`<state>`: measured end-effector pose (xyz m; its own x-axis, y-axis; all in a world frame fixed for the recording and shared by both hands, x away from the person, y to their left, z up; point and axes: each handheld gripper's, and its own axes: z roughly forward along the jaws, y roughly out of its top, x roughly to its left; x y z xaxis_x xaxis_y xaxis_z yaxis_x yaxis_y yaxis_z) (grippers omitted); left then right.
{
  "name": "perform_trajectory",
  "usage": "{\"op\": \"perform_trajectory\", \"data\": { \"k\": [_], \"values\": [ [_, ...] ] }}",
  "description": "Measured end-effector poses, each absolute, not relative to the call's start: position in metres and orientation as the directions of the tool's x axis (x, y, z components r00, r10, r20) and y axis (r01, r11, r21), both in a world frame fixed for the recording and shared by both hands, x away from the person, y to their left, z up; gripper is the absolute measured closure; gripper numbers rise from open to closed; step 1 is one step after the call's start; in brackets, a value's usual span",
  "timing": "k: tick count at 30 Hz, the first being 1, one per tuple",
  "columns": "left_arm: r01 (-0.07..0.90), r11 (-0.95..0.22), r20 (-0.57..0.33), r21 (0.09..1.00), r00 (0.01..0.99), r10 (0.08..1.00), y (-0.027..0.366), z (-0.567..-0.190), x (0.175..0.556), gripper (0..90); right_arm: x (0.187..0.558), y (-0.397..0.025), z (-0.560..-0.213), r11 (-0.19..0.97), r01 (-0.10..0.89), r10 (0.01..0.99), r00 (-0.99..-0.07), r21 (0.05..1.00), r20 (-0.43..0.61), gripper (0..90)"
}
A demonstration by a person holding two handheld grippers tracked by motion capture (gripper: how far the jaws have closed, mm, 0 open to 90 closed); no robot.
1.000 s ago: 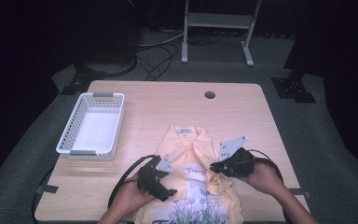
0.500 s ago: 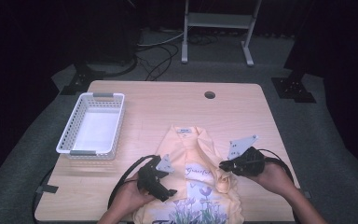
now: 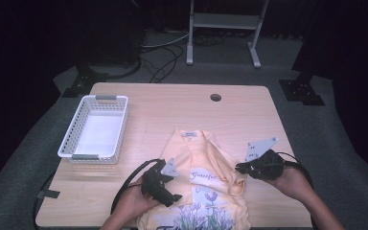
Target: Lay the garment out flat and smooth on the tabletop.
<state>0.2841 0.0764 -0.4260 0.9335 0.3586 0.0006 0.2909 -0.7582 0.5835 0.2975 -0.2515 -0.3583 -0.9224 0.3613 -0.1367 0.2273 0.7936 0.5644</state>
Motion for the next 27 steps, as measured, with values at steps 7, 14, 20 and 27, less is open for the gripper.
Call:
{"op": "perform_trajectory", "data": {
  "k": [7,14,20,27],
  "values": [
    [0.294,-0.758,-0.002,0.582,0.933,0.36,0.076,-0.426,0.284,16.7,0.298,-0.265,-0.357,0.784,0.25,0.392,-0.909,0.569,-0.142,85.9],
    [0.296,-0.762,-0.001,0.576,0.932,0.361,0.075,-0.425,0.284,16.7,0.299,-0.28,-0.361,0.772,0.282,0.426,-0.895,0.57,-0.134,85.9],
    [0.299,-0.762,-0.001,0.574,0.931,0.364,0.075,-0.425,0.284,16.7,0.301,-0.294,-0.363,0.763,0.311,0.456,-0.881,0.567,-0.13,85.9],
    [0.299,-0.769,0.002,0.565,0.931,0.364,0.073,-0.424,0.285,16.8,0.304,-0.314,-0.369,0.746,0.354,0.496,-0.861,0.564,-0.116,85.9]
  ]
}}
